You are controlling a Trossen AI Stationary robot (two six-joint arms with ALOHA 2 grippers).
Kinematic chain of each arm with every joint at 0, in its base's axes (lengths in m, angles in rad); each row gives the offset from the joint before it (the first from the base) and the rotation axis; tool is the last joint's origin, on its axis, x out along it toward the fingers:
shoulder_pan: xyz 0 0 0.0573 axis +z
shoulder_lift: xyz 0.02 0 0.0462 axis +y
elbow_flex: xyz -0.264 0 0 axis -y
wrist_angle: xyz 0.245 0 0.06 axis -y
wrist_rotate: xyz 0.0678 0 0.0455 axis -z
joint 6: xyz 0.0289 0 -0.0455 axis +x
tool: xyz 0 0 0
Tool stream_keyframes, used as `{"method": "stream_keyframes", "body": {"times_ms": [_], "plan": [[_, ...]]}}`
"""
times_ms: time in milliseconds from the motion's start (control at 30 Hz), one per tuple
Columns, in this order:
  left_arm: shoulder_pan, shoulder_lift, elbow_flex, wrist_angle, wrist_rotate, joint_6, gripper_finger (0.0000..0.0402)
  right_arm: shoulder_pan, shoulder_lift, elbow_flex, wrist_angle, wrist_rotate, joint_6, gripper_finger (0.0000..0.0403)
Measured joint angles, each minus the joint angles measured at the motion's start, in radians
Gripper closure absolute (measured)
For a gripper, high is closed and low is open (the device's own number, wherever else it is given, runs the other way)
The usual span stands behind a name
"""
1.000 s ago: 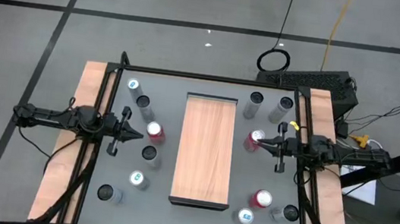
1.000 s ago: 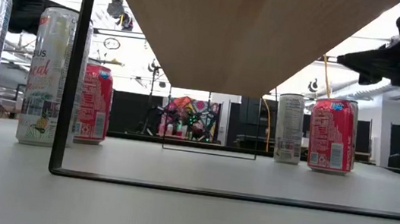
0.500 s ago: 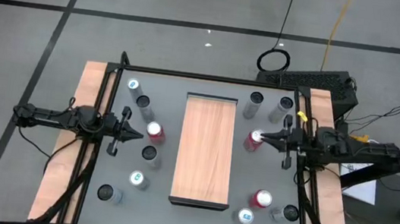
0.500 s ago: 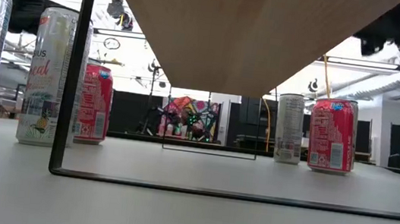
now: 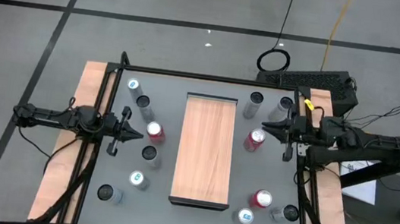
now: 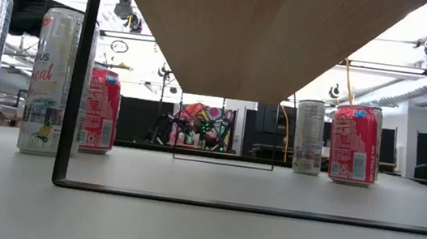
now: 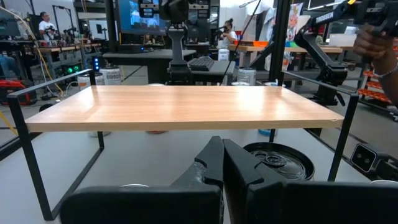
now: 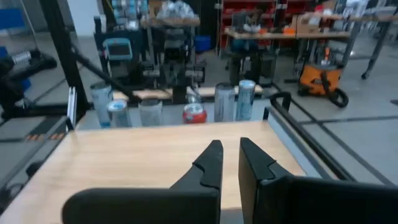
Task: Place canned beverage on shelf
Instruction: Put the top right white yellow soda can on the shelf
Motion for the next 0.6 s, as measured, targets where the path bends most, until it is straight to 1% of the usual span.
{"method": "stream_keyframes", "body": {"times_ms": [133,333,600], "plan": [[0.0,0.0,0.0,0.0,0.0,0.0,0.0402,0.0,0.023,0.023,-0.027,-0.001,0.045,0.0403],[0.0,0.0,0.0,0.0,-0.001,0.001,0.0402,0.0,0.027,0.023,-0.029,-0.002,0.068,0.0403],[0.0,0.0,0.0,0.003,-0.132,0.006,0.0402,0.0,0.025,0.024,-0.028,-0.005,0.068,0.0403]]}}
